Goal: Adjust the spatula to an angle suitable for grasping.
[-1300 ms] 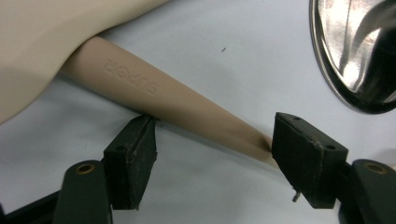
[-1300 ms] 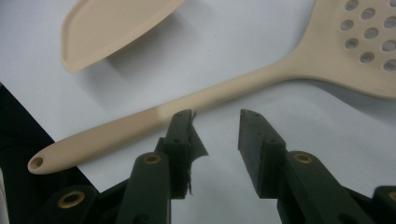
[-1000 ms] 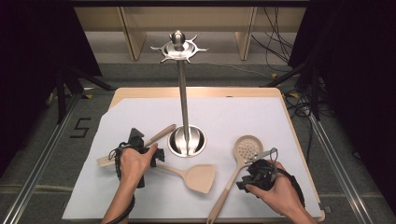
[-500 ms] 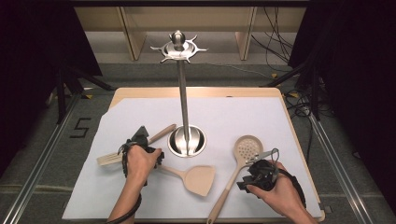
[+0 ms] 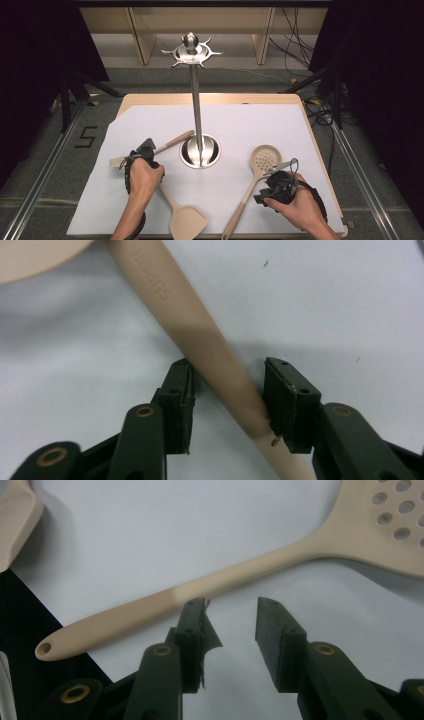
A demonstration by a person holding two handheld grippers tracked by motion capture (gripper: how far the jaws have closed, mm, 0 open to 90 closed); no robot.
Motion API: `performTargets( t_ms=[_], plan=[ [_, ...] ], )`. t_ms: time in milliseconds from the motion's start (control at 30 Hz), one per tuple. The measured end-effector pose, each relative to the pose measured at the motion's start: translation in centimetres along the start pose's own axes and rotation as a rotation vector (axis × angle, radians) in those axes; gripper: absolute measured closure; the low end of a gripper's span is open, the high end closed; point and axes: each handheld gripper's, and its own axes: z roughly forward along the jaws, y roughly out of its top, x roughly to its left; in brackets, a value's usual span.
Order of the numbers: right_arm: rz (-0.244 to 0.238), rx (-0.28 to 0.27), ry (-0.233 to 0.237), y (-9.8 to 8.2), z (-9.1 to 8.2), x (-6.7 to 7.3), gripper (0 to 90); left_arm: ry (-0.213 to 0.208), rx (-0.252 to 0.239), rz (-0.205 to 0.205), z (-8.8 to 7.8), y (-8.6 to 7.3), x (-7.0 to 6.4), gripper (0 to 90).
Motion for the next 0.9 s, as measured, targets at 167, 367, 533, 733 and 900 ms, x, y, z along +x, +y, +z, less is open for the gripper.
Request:
performTargets(
  t_ms=[167,367,533,733,900],
  plan=[
    [0.004,0.005,0.000,0.0,-0.1,0.0,65.4,-0.016,0.009,0.007,-0.2,-0.4,0.3,58.8],
    [0.036,0.005,0.001,-0.1,-0.3,0.0,65.9,-0.037,0.037,0.040,-0.4,-1.1,0.7,61.7],
    [0.004,-0.007,0.001,-0.1,-0.3,-0.1,66.0,-0.050,0.027,0.042,-0.4,-1.7,0.7,64.3],
    [0.033,0.005,-0.001,-0.1,-0.3,0.1,65.7,-0.073,0.044,0.029,-0.3,-1.6,1.0,63.4],
    [0.033,0.002,-0.003,-0.1,-0.4,0.0,65.7,-0.072,0.056,0.051,-0.3,-1.5,1.1,62.1]
  ],
)
